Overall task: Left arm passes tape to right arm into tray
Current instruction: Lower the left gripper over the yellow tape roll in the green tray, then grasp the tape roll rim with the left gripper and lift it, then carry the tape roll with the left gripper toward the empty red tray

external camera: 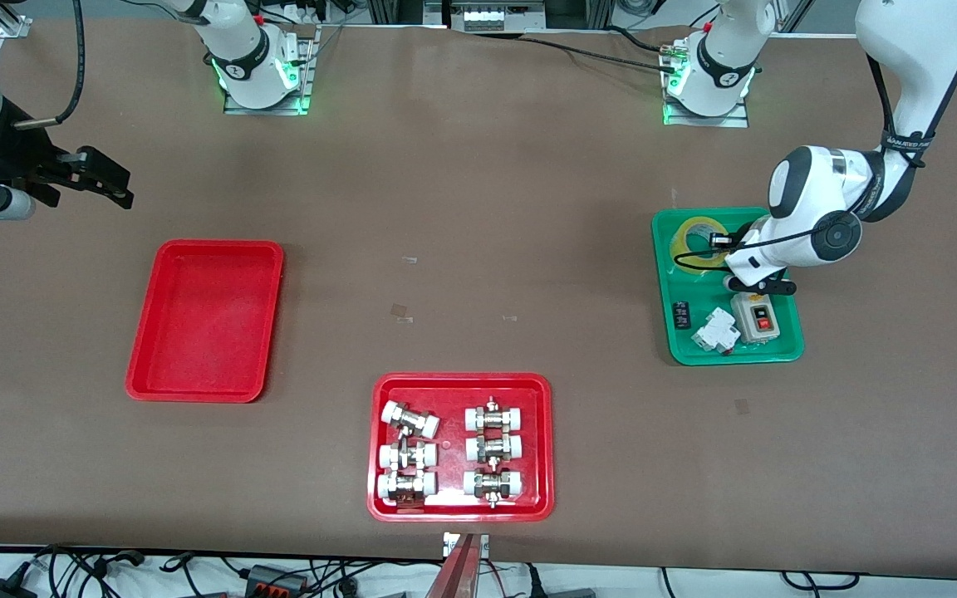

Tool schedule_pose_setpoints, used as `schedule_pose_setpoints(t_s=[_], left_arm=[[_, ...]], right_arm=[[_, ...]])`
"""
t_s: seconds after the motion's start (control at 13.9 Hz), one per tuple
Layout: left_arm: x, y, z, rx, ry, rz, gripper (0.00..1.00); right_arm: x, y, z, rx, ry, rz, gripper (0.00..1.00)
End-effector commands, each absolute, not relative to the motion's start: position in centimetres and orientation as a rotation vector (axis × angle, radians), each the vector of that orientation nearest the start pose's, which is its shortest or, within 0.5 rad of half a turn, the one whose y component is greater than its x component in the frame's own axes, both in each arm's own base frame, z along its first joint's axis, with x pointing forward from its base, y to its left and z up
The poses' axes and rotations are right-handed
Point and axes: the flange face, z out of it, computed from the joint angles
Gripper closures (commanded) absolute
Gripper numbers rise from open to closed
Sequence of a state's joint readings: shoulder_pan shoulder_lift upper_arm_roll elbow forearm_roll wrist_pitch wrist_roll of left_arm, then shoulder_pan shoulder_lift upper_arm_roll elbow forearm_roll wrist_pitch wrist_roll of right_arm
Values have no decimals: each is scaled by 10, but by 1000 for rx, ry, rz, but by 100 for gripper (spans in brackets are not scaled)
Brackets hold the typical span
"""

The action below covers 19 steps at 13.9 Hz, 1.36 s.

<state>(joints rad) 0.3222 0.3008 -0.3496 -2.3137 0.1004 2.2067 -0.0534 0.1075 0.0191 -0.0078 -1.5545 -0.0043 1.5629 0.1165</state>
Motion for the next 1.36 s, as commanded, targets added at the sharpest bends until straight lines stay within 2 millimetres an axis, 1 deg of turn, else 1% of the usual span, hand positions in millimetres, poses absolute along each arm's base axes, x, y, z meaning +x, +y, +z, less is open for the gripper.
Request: schedule_pose_setpoints(t_s=[0.0,0.14,0.22,0.29,0.36,0.43,0.5,0.57,0.72,0.79,0.86,0.93,1.01,1.08,1.15,1.22,1.29], left_arm=[[489,-8,216,-3078,131,585,99],[507,-7,250,-3069,184,563,99],[517,-8,268,-3065,236,557,99],[527,-6,289,-3059,261,565,99],[538,-7,315,-3048,282,582,99],[553,-17,348,-3040,306,591,99],[566,-28,382,-3039,321,575,99],[574,-34,409,-3040,330,554,99],[584,-49,471,-3055,365,503,99],[587,-59,513,-3063,392,455,99],[589,-73,549,-3076,396,371,99],[593,-78,572,-3089,407,286,99],[597,-93,579,-3098,447,254,99],[599,-105,574,-3103,464,264,99],[600,-116,565,-3103,419,293,99],[598,-127,564,-3107,338,295,99],[593,-149,564,-3114,256,301,99]], right_arm=[[556,53,629,-3149,12,1,0],[557,50,627,-3151,22,3,0],[561,47,622,-3155,29,12,0],[562,47,620,-3156,29,10,0],[564,42,618,-3156,43,12,0],[564,30,615,-3153,77,27,0],[564,25,616,-3151,87,28,0],[563,25,617,-3148,75,26,0],[562,24,618,-3148,72,28,0],[562,24,618,-3148,72,31,0],[561,24,619,-3148,73,28,0],[561,24,620,-3150,73,23,0],[561,25,620,-3150,65,26,0],[562,24,619,-3150,63,33,0],[562,25,616,-3149,46,43,0],[561,27,614,-3150,34,62,0],[561,28,611,-3152,29,88,0]])
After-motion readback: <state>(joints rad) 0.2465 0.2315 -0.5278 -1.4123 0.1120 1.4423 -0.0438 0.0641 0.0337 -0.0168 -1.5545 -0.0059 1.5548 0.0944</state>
